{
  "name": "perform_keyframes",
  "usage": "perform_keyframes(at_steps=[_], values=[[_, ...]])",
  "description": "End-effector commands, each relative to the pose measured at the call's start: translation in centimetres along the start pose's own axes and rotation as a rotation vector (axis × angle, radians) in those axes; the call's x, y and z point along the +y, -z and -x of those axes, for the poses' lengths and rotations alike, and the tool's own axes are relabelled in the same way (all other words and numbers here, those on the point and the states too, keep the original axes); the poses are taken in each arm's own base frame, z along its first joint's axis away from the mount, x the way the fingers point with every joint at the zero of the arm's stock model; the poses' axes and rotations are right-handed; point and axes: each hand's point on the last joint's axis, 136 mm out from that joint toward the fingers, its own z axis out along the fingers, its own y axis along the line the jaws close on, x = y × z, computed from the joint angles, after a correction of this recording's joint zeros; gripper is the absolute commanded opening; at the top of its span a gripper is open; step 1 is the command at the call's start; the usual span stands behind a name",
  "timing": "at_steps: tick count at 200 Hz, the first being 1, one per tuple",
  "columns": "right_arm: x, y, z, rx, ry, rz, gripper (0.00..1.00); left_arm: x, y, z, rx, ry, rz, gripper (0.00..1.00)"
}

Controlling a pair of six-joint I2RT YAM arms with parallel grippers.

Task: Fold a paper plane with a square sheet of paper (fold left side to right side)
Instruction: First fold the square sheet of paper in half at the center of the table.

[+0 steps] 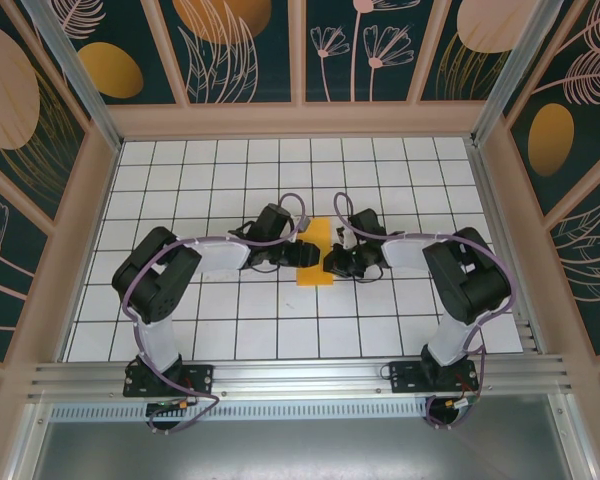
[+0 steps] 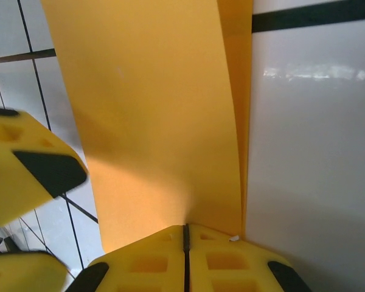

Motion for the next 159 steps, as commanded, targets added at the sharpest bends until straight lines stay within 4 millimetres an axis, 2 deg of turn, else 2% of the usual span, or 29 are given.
perform_keyframes(at_steps=[1, 31, 75, 159], values=[[-5.4, -1.1, -1.6, 0.040, -0.038, -0.220, 0.10, 1.1, -0.6, 1.7, -0.024, 0.030, 0.030, 0.45], [-5.8, -1.0, -1.6, 0.048, -0.032, -0.244, 0.10, 1.8, -1.4, 2.3, -0.026, 0.036, 0.038, 0.45], [-6.5, -1.1, -2.0, 0.065, -0.033, -0.273, 0.09, 3.3, -1.5, 4.1, -0.072, 0.057, 0.087, 0.46], [-7.3, -1.0, -2.6, 0.089, -0.022, -0.309, 0.09, 5.8, -1.8, 5.7, -0.103, 0.105, 0.148, 0.46]])
